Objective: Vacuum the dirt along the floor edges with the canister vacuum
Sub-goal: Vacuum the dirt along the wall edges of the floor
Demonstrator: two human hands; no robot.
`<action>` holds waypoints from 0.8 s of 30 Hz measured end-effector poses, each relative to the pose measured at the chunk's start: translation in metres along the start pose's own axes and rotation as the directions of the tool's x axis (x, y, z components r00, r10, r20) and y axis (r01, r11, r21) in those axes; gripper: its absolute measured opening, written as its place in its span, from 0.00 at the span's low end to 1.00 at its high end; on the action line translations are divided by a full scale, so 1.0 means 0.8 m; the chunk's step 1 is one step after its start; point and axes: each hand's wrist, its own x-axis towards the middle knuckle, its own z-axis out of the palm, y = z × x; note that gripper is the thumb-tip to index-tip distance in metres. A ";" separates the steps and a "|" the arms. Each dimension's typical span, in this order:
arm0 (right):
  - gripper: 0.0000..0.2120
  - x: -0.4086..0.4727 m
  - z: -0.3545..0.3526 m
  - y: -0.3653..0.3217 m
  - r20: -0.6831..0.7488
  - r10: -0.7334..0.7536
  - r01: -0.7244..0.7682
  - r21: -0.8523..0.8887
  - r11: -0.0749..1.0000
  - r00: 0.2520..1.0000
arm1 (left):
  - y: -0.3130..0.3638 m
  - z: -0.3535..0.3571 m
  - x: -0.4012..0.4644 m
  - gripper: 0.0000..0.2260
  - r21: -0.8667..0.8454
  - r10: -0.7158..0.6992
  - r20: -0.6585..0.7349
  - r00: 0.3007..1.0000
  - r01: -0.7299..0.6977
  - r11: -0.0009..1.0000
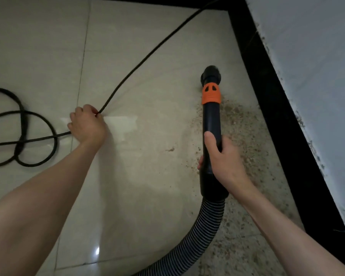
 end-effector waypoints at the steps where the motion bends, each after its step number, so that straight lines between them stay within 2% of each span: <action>1: 0.13 -0.001 0.005 -0.001 0.022 -0.003 0.004 -0.023 1.000 1.000 | 0.000 0.003 0.001 0.10 -0.015 -0.012 0.002 1.000 0.012 1.000; 4: 0.14 0.001 0.018 -0.006 0.089 -0.019 0.029 -0.116 0.993 0.996 | 0.002 0.013 0.000 0.12 -0.076 0.045 -0.019 0.999 -0.046 0.996; 8: 0.14 0.014 0.031 -0.008 0.124 0.002 0.025 -0.212 0.977 0.992 | -0.004 0.025 -0.014 0.16 -0.147 0.235 -0.072 0.969 -0.243 0.959; 10: 0.14 0.018 0.034 -0.005 0.120 0.020 0.010 -0.239 0.971 0.993 | -0.006 0.029 -0.020 0.17 -0.119 0.313 -0.054 0.948 -0.318 0.941; 14: 0.14 0.023 0.032 -0.003 0.103 0.031 -0.002 -0.270 0.963 0.994 | -0.007 0.031 -0.031 0.19 0.000 0.396 0.088 0.914 -0.398 0.917; 17: 0.13 0.024 0.026 -0.003 0.072 0.038 -0.017 -0.270 0.963 0.997 | -0.009 0.032 -0.048 0.23 0.076 0.400 0.221 0.889 -0.425 0.902; 20: 0.13 0.023 0.019 -0.002 0.059 0.056 -0.041 -0.233 0.972 0.997 | -0.013 0.034 -0.075 0.25 0.108 0.451 0.293 0.843 -0.498 0.861; 24: 0.13 0.021 0.011 -0.002 0.041 0.069 -0.058 -0.214 0.975 0.997 | -0.026 0.037 -0.121 0.26 0.154 0.385 0.400 0.832 -0.475 0.866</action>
